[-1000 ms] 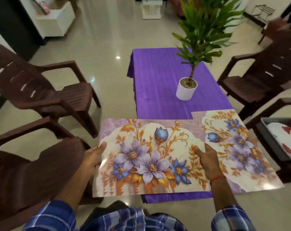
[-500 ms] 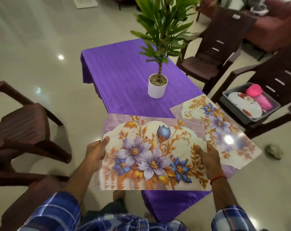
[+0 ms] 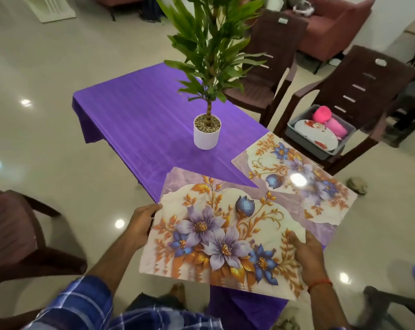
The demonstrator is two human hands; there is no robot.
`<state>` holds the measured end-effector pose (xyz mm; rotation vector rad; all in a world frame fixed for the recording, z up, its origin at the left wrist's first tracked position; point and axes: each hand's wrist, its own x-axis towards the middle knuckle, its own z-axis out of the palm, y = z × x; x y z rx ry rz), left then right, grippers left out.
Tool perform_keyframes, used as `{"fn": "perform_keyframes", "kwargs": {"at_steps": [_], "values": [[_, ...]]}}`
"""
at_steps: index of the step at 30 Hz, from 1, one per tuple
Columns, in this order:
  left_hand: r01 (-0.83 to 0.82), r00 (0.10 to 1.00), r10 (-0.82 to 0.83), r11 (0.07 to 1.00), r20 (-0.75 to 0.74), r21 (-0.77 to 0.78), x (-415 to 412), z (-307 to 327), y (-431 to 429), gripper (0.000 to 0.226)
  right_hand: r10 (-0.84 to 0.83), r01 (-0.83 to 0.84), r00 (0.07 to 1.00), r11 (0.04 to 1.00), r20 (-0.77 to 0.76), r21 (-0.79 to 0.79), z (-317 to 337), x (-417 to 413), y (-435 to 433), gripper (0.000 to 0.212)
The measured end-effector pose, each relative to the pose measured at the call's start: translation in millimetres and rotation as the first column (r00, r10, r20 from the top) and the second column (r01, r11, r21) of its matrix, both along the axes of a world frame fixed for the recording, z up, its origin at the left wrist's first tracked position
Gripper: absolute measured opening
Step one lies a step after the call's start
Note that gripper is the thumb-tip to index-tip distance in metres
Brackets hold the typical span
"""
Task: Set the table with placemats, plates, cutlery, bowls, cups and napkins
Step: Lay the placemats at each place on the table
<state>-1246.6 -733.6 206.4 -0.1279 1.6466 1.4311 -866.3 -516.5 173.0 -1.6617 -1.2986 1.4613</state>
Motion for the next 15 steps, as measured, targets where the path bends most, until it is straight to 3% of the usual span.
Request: {"fn": "perform_keyframes", "kwargs": {"at_steps": [5,9,15], "values": [[-0.006,1.0,0.006,1.0,0.009,0.002,-10,-8,11,0.024,-0.025,0.023,0.999,0.998,-0.033,-0.062,-14,8,-20,0.025],[0.057,0.998,-0.058,0.998,0.026,0.018,-25,-11,27,0.031,-0.075,0.076,0.997,0.997,0.028,-0.016,-19,10,-30,0.024],[0.132,0.991,-0.132,0.991,0.014,0.014,-57,-30,85,0.023,-0.178,0.18,0.98,0.984,0.088,-0.014,-15,0,-28,0.028]]}}
